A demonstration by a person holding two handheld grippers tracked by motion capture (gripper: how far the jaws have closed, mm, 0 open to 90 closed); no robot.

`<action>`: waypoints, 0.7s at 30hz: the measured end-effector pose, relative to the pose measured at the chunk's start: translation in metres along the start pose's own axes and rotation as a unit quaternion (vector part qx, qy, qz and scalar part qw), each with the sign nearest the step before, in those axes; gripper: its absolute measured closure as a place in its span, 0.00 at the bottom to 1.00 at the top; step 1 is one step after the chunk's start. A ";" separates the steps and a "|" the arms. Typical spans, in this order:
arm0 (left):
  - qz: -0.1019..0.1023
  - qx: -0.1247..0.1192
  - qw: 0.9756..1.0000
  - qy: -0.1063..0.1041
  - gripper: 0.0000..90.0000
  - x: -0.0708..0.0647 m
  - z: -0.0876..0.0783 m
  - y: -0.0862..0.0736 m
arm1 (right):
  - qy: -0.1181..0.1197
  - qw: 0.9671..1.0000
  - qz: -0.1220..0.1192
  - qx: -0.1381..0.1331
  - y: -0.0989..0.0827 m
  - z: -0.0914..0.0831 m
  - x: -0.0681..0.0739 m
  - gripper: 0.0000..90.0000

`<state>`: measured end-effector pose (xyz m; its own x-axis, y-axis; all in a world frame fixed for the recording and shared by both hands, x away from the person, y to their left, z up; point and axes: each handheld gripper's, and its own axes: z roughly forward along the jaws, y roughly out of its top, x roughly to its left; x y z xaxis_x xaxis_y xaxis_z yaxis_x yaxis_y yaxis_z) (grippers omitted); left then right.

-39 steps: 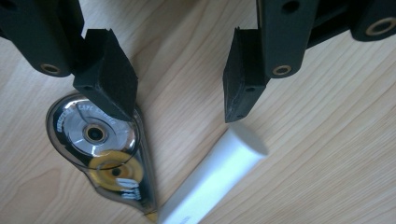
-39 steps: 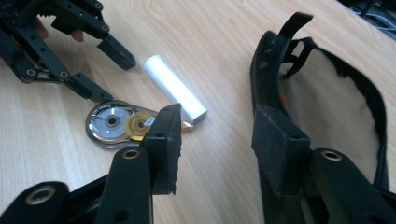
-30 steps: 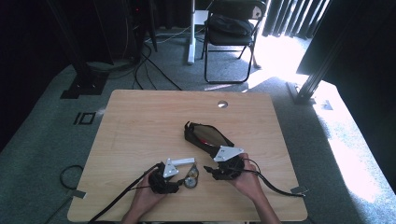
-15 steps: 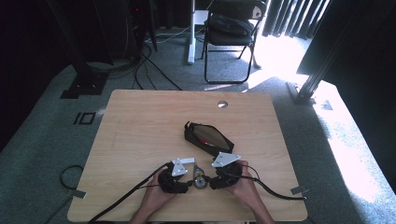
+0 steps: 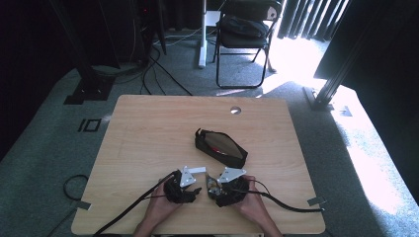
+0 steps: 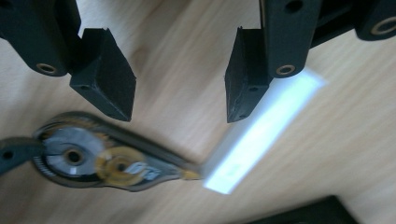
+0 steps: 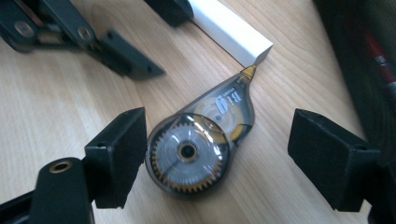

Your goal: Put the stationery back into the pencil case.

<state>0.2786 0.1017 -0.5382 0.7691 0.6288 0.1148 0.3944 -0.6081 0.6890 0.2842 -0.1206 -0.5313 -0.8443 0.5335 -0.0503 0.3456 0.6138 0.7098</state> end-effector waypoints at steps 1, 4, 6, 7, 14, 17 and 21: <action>-0.003 -0.003 1.000 0.004 0.48 0.003 -0.002 -0.001 | 0.003 1.000 0.008 -0.001 -0.001 0.003 0.001 0.22; -0.017 -0.012 1.000 0.017 0.49 0.012 -0.010 -0.004 | -0.008 1.000 0.016 0.003 0.000 0.012 0.003 0.21; -0.023 -0.017 0.999 0.023 0.49 0.016 -0.014 -0.006 | -0.012 1.000 0.020 0.007 0.001 0.017 0.004 0.21; -0.027 -0.020 0.999 0.026 0.49 0.019 -0.016 -0.007 | -0.014 1.000 0.021 0.009 0.001 0.018 0.004 0.23; -0.050 -0.035 0.997 0.045 0.49 0.034 -0.027 -0.012 | -0.019 0.999 0.037 0.025 -0.008 0.019 -0.004 0.30; -0.059 -0.036 0.996 0.053 0.49 0.041 -0.028 -0.014 | -0.014 0.999 0.048 0.019 -0.011 0.017 -0.008 0.33; -0.084 -0.030 0.994 0.063 0.49 0.056 -0.025 -0.020 | -0.017 0.998 0.052 0.022 -0.013 0.014 -0.012 0.35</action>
<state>0.3008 0.1609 -0.5275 0.6240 0.7773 0.0803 0.4788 -0.4616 0.7468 0.2953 -0.1265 -0.5497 -0.7889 0.6145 -0.0031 0.4483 0.5789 0.6811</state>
